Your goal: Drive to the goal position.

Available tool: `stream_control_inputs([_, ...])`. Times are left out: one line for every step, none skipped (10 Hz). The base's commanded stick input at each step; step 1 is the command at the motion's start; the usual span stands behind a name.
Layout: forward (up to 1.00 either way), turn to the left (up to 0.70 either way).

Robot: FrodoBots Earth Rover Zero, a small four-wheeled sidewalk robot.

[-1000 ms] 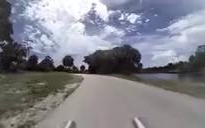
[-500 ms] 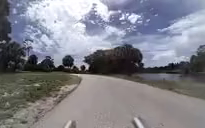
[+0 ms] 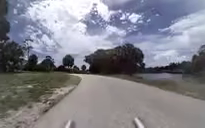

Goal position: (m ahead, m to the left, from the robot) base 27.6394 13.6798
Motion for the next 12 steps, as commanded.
stream_control_inputs([0.85,0.00])
stream_control_inputs([0.85,0.00])
stream_control_inputs([0.85,0.00])
stream_control_inputs([0.85,0.00])
stream_control_inputs([0.85,0.00])
stream_control_inputs([0.85,0.00])
stream_control_inputs([0.85,0.00])
stream_control_inputs([0.85,0.00])
stream_control_inputs([0.85,0.00])
stream_control_inputs([0.85,0.00])
stream_control_inputs([0.85,0.00])
stream_control_inputs([0.85,0.00])
